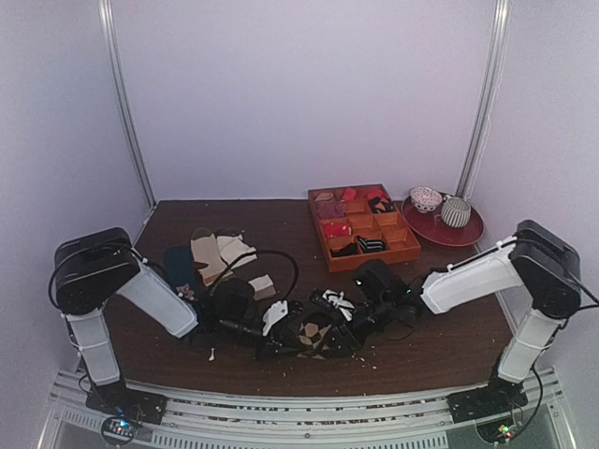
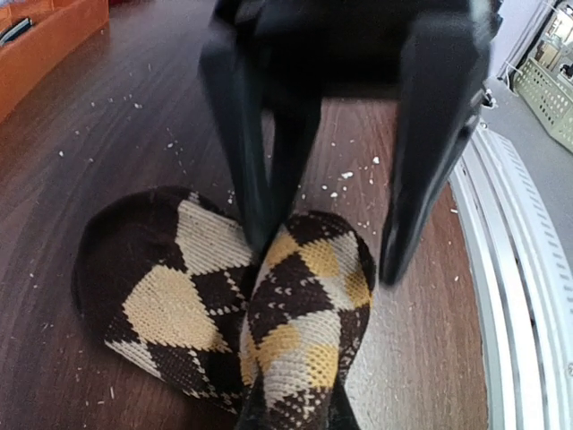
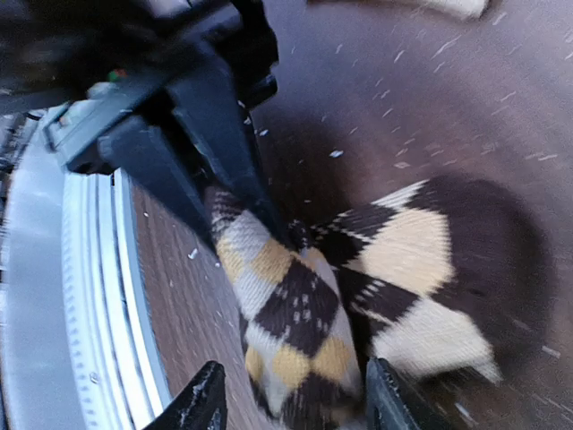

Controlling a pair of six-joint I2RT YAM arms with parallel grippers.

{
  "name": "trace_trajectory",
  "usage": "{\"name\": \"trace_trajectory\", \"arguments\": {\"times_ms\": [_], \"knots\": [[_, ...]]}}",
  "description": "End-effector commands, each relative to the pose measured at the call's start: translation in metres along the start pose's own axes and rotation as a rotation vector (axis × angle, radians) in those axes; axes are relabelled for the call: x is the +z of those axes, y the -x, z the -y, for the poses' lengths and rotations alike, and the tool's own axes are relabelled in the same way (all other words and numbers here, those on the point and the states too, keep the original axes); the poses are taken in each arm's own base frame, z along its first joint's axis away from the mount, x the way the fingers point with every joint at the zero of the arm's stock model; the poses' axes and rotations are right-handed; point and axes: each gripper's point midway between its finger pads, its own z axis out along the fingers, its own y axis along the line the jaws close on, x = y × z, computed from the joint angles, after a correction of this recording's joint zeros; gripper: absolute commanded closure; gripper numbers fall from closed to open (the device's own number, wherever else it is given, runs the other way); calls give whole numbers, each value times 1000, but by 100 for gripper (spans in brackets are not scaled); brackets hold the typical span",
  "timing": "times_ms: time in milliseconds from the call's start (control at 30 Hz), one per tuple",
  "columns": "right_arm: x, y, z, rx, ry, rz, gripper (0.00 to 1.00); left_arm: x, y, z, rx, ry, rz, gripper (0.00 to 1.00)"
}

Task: Roll the socks
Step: Roll a pair of socks at the center of the board.

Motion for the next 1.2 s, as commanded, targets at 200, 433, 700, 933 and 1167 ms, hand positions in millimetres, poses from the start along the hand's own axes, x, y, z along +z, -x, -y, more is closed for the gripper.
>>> {"name": "trace_trajectory", "arguments": {"times_ms": [200,433,700,933,1167], "knots": [[-48,20,-20,-614,-405,260,36,-12,-99,14,-416,-62,-432,100],[-17,8,-24,-729,-451,171,31,-9,-102,12,-460,-73,-460,100],[-3,4,-10,-730,-509,146,32,-8,-103,14,-459,-91,-460,100],[11,-6,0,-708,-508,99,53,-6,-100,13,-449,-98,-444,100],[27,-45,13,-554,-437,-16,78,-9,-46,-3,-303,-20,-293,47]]}}
